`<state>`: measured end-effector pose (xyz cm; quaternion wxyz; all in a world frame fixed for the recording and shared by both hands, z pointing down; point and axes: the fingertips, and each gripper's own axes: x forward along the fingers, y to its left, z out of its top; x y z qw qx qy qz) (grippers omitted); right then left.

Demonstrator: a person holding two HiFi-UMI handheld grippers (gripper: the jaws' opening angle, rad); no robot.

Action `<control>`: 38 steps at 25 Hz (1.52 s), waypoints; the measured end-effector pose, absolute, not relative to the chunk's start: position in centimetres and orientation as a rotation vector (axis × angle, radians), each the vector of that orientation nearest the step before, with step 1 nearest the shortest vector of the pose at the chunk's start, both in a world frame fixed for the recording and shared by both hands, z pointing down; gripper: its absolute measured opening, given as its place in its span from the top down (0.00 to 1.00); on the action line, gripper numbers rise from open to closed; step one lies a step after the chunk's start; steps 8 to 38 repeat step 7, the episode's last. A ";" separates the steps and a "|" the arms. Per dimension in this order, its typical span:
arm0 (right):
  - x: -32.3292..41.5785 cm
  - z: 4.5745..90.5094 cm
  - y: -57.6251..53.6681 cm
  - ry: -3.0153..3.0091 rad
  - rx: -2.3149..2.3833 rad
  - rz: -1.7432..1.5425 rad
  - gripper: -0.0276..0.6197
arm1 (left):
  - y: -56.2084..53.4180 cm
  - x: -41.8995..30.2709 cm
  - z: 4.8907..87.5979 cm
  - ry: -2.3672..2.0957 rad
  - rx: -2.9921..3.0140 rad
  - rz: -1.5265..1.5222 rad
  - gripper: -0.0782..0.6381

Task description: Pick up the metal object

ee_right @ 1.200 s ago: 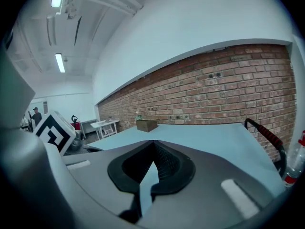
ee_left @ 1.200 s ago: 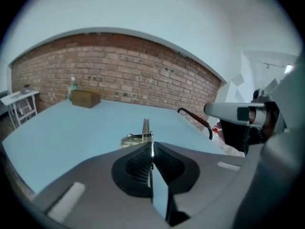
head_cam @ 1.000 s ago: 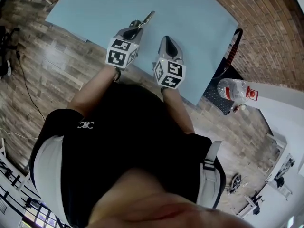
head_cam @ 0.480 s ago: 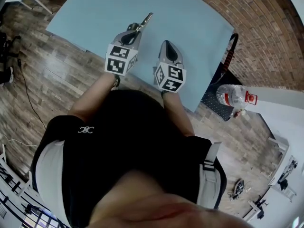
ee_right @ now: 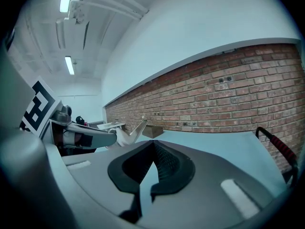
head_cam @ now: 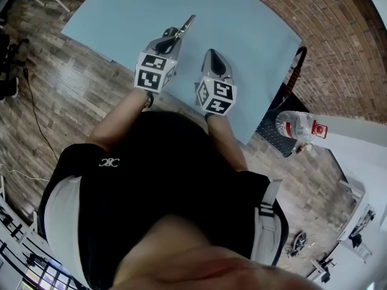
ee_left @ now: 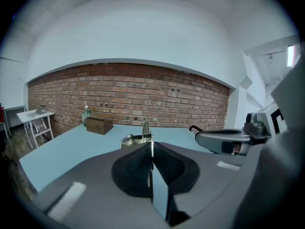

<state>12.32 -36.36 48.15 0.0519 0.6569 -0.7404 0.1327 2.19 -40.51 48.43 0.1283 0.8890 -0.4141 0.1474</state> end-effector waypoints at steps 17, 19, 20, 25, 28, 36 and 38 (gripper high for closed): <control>12.1 48.1 -37.2 -2.263 1.992 0.400 0.94 | -41.2 1.9 48.6 -1.218 2.578 0.445 0.88; 12.1 48.1 -37.2 -2.263 1.992 0.400 0.94 | -41.2 1.9 48.6 -1.218 2.578 0.445 0.88; 12.1 48.1 -37.2 -2.263 1.992 0.400 0.94 | -41.2 1.9 48.6 -1.218 2.578 0.445 0.88; 12.1 48.1 -37.2 -2.263 1.992 0.400 0.94 | -41.2 1.9 48.6 -1.218 2.578 0.445 0.88; 12.1 48.1 -37.2 -2.263 1.992 0.400 0.94 | -41.2 1.9 48.6 -1.218 2.578 0.445 0.88; 12.1 48.1 -37.2 -2.263 1.992 0.400 0.94 | -41.2 1.9 48.6 -1.218 2.578 0.445 0.88; 12.1 48.1 -37.2 -2.263 1.992 0.400 0.94 | -41.2 1.9 48.6 -1.218 2.578 0.445 0.88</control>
